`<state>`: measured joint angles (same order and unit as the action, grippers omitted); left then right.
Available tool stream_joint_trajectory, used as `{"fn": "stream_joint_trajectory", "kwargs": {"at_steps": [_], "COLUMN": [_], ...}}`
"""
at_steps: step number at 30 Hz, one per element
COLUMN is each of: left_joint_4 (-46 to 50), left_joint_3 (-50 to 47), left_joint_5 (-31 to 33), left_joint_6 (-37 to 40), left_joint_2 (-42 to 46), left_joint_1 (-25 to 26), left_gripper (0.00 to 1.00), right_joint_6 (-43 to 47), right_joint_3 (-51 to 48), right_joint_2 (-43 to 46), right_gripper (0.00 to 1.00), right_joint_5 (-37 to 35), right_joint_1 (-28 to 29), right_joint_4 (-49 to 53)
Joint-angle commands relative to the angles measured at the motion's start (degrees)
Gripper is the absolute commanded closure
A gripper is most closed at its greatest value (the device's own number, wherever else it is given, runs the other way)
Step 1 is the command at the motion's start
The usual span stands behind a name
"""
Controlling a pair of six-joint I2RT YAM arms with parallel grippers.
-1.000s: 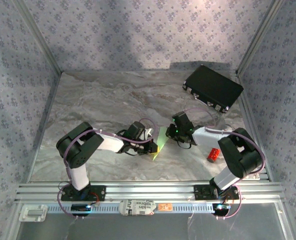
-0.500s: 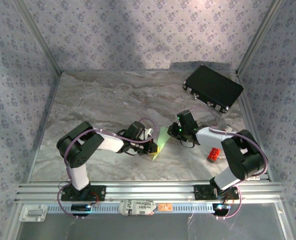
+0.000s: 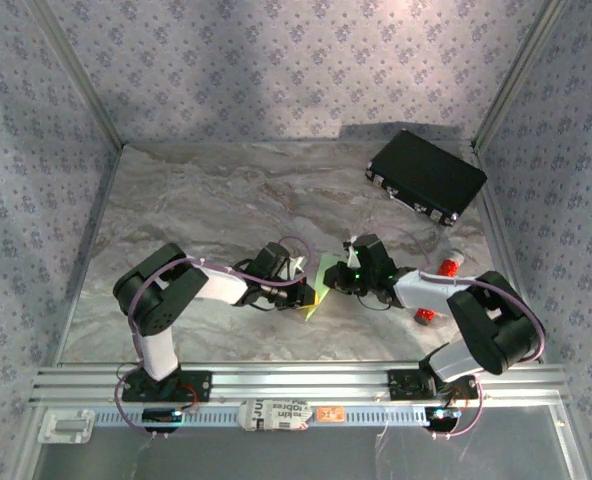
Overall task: Fold a paper plane with a square sheet of paper (pick it up from the middle)
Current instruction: Fold the wing for the fifth time at the center of the table.
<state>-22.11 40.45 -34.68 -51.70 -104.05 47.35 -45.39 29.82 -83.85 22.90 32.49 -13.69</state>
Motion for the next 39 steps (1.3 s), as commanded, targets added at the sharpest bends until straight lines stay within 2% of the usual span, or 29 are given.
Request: {"fn": "stream_joint_trajectory", "kwargs": {"at_steps": [1,16,26,33,39], "left_joint_4": [4.82,5.26,5.58,9.47,8.85], "left_joint_3": [-1.23,-2.6,-2.37,3.0,6.92], "left_joint_5": [0.93,1.1,1.23,2.24,0.9], "left_joint_6": [1.07,1.43,1.42,1.4,0.12], "left_joint_2": [-3.57,-3.86,-1.88,5.48,5.61], "left_joint_1": [1.18,1.08,1.16,0.64,0.59], "left_gripper": [1.0,1.0,1.0,0.97,0.95], "right_joint_6": [-0.09,-0.32,-0.53,-1.33,-1.82], "right_joint_3": [-0.35,-1.07,-0.98,-1.29,-1.08], "right_joint_2": [-1.67,-10.51,-11.43,-11.57,-11.94], "right_gripper": [0.92,0.92,0.92,0.92,0.92], "right_joint_5": [2.4,6.03,6.47,5.76,5.45], "right_joint_1": [0.63,-4.84,-5.09,-4.81,-4.54], "right_joint_4": [-4.12,-10.69,-9.9,-9.09,-9.14]}}
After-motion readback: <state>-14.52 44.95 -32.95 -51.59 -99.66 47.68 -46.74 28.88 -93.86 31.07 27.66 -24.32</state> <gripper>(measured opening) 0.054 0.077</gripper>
